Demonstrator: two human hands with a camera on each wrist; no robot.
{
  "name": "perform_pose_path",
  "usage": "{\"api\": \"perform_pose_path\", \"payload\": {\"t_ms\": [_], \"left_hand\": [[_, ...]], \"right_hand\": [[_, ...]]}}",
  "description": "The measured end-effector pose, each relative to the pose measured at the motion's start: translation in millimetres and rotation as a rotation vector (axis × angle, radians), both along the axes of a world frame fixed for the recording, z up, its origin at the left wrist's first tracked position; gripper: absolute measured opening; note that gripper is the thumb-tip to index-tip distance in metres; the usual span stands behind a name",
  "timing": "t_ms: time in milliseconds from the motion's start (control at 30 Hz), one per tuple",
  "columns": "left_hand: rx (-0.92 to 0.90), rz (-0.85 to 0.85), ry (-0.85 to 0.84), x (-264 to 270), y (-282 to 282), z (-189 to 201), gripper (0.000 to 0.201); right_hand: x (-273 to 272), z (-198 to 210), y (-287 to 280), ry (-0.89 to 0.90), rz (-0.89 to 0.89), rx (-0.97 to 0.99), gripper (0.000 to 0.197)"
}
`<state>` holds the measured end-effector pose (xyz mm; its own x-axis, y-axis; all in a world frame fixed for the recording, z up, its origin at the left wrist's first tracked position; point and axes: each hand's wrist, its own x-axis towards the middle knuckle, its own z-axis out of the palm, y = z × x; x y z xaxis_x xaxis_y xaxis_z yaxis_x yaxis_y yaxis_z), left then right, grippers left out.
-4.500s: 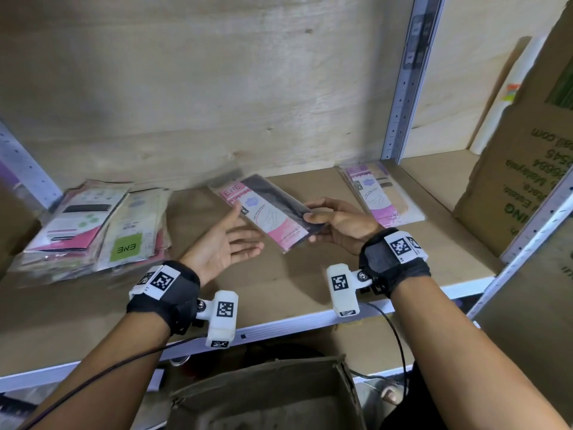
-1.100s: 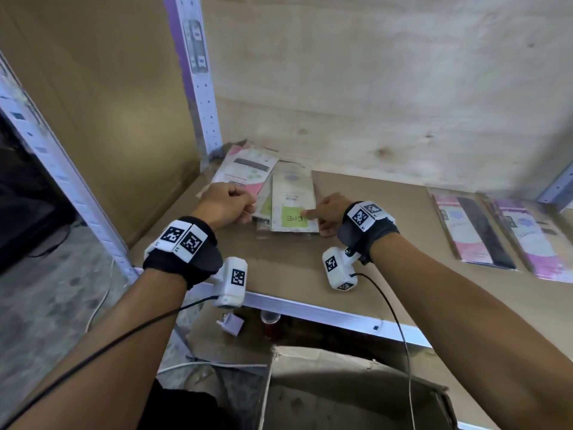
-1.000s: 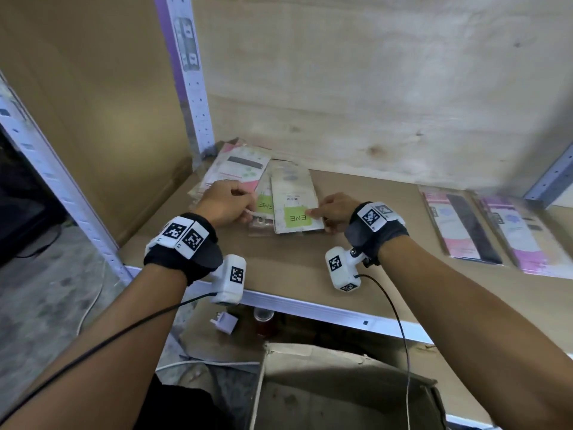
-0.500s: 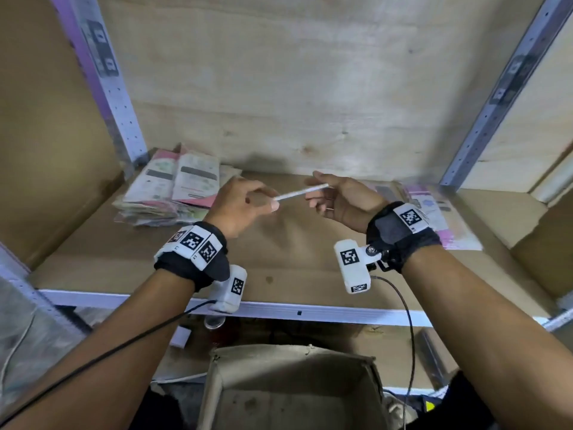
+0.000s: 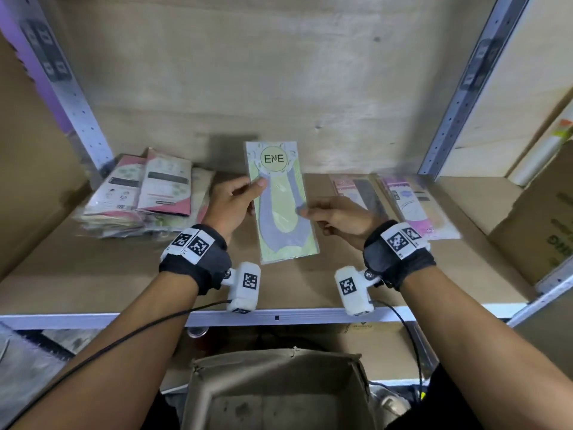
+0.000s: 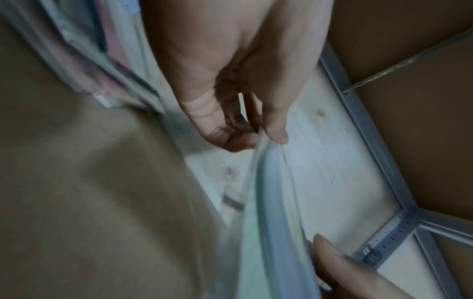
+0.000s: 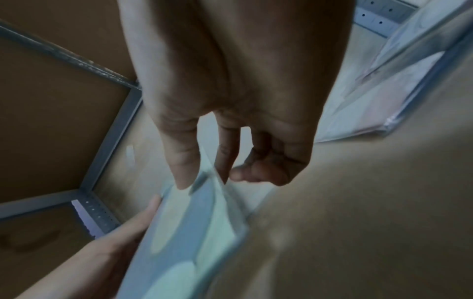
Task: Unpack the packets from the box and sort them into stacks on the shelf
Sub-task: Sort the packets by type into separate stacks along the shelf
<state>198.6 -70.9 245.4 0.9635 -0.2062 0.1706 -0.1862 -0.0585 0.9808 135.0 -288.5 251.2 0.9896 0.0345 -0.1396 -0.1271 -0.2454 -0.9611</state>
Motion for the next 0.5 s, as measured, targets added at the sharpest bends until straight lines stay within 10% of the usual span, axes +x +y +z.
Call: {"api": "perform_pose_path", "payload": {"t_ms": [200,500], "left_hand": [[-0.095,-0.007,0.358,11.6,-4.1,-14.3,0.042],[-0.076,0.098,0.338,43.1,5.4,-14.4,0.038]], "right_hand": [[4.0,-26.1,-4.0,0.022,0.015,0.174,0.014],[9.1,-35.8,-27.6,-0.041,0.136,0.207,0.015]]}}
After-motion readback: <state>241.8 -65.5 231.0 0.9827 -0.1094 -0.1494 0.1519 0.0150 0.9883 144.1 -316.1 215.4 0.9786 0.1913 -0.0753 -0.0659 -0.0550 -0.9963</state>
